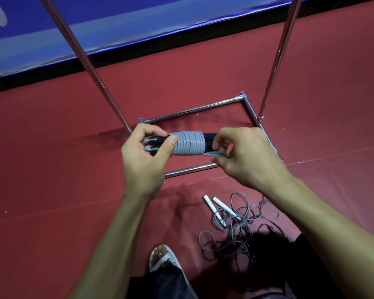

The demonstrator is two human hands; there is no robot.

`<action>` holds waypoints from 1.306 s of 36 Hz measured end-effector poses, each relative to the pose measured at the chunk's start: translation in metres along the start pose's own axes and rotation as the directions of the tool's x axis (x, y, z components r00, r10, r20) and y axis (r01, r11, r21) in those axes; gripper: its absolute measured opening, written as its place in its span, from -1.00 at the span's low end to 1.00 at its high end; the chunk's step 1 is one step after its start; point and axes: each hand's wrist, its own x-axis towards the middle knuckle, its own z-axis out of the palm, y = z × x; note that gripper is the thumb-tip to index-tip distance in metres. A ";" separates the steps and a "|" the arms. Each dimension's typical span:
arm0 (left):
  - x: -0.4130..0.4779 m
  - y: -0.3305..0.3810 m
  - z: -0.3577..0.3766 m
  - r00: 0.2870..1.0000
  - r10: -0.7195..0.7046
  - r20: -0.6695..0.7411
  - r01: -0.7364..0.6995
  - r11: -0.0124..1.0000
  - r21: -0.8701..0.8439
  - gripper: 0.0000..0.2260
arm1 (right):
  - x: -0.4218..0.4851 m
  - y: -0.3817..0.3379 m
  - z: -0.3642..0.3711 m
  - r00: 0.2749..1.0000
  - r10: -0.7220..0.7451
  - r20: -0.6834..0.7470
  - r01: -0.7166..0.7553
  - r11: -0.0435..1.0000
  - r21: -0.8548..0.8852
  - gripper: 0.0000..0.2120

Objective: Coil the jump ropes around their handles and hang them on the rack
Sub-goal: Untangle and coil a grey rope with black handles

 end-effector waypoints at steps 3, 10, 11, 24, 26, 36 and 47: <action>0.001 -0.001 -0.002 0.999 -0.037 0.017 0.037 0.999 -0.015 -0.89 | 0.001 0.004 -0.001 0.991 -0.130 -0.012 0.129 0.990 -0.052 -0.88; 0.002 -0.003 -0.004 0.997 -0.062 0.044 0.061 0.998 0.004 -0.86 | 0.002 0.010 0.000 0.982 -0.183 0.057 0.186 0.980 -0.068 -0.94; 0.002 -0.004 -0.003 0.996 -0.067 0.052 0.067 0.998 0.012 -0.88 | 0.003 0.011 0.001 0.981 -0.182 0.073 0.186 0.980 -0.063 -0.93; 0.002 -0.003 -0.011 0.979 -0.142 0.149 0.146 0.989 -0.021 -0.82 | 0.010 0.027 0.001 0.950 -0.295 0.098 0.296 0.955 0.006 -0.94; 0.002 -0.004 -0.012 0.974 -0.147 0.172 0.152 0.988 -0.013 -0.83 | 0.011 0.029 0.002 0.948 -0.290 0.131 0.284 0.957 0.063 -0.96; -0.001 -0.003 -0.014 0.956 -0.139 0.257 0.149 0.989 -0.020 -0.82 | 0.016 0.034 0.001 0.952 -0.250 0.175 0.197 0.941 0.274 -0.86; -0.004 -0.006 -0.015 0.910 -0.194 0.367 0.265 0.952 -0.154 -0.94 | 0.014 0.029 -0.009 0.900 -0.272 0.341 0.199 0.952 0.234 -0.83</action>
